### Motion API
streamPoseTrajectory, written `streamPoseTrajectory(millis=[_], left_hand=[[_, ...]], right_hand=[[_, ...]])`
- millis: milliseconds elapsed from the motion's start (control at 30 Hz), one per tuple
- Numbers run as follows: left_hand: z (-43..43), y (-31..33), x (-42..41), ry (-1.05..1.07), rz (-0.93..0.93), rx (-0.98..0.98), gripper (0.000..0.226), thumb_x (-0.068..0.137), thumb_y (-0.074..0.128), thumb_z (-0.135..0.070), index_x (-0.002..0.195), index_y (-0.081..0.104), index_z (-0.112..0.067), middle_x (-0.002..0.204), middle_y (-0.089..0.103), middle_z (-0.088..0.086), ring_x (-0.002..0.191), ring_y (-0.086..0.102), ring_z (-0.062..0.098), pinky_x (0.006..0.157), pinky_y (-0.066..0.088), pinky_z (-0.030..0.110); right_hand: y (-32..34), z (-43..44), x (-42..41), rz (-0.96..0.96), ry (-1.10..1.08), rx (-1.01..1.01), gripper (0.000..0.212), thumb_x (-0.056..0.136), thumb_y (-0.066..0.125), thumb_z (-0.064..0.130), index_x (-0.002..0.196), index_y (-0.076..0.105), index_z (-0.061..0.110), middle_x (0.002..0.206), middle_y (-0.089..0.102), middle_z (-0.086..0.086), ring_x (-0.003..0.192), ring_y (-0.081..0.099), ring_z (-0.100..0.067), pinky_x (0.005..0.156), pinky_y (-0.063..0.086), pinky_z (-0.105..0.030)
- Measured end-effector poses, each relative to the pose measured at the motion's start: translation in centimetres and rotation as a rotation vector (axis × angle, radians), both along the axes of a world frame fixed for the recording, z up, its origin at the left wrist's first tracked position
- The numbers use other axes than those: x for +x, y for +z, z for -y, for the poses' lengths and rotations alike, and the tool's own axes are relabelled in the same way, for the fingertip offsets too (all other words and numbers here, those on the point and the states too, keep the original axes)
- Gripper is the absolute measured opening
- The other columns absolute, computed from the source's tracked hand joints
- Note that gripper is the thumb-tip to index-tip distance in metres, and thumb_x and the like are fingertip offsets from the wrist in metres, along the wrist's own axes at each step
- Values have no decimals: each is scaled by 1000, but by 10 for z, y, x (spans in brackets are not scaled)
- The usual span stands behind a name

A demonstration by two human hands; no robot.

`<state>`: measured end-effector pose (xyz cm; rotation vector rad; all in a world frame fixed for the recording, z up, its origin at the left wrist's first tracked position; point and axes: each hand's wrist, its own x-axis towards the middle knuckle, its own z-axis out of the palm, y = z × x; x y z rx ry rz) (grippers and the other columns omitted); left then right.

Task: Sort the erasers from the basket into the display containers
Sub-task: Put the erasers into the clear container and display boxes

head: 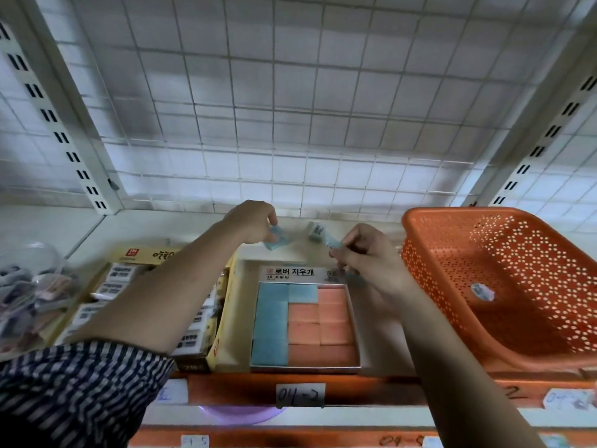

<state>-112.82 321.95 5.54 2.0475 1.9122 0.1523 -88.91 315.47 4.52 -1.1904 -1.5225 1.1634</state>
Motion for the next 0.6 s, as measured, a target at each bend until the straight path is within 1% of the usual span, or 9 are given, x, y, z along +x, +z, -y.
streamPoseTrajectory(millis=[67,100,133,200,267,367,467,533,600], left_hand=[[-3,-1,1,5,-25,1,37,86,72,-27,119,59,-18,121,60,2,111,55,24,86,43,31],[-4,-1,2,7,-28,-12,38,86,72,-27,120,58,-17,120,60,3,110,55,25,86,42,31],[-4,0,2,5,-22,-30,37,85,73,-29,117,60,-16,114,60,4,106,55,25,85,42,31],[-3,1,3,-9,-4,-46,29,84,74,-30,102,65,-10,98,60,6,91,54,23,78,40,30],[0,2,3,-13,6,-27,26,85,72,-26,100,69,-5,94,63,8,87,55,22,74,40,28],[7,4,1,-3,46,17,18,87,70,-21,101,68,-10,98,64,5,91,56,21,73,41,27],[17,10,-6,23,141,26,13,86,70,-19,98,67,-15,97,63,1,90,56,17,67,40,25],[27,14,-8,28,200,39,13,85,71,-20,97,67,-15,94,63,-2,87,56,14,62,39,22],[39,20,-7,22,256,53,15,84,73,-20,97,68,-16,93,64,-4,83,57,11,60,38,19]], right_hand=[[-2,2,4,-26,37,-16,30,76,70,-14,75,51,9,71,57,-16,51,57,-19,46,44,-24],[-3,3,5,-33,54,-27,32,73,72,-15,74,52,10,72,57,-15,53,58,-22,49,46,-28],[-5,4,7,-44,68,-35,33,71,75,-14,72,56,13,73,59,-15,59,60,-26,56,49,-33],[-8,6,8,-65,90,-39,36,66,80,-10,67,63,21,74,61,-13,70,59,-31,70,49,-44],[-10,8,7,-75,106,-21,31,66,81,-5,67,67,22,73,63,-8,72,58,-28,71,48,-40],[-7,16,5,-112,133,-1,20,78,72,-7,78,65,11,69,67,-4,68,64,-24,59,50,-25],[-1,24,5,-178,156,-34,26,79,66,-15,88,57,8,80,64,-5,68,70,-22,55,52,-22],[1,27,4,-194,155,-45,35,73,69,-20,89,56,8,82,62,-3,70,68,-21,59,54,-24],[0,29,2,-174,154,-12,38,68,71,-21,88,57,8,79,61,0,76,62,-20,69,53,-28]])
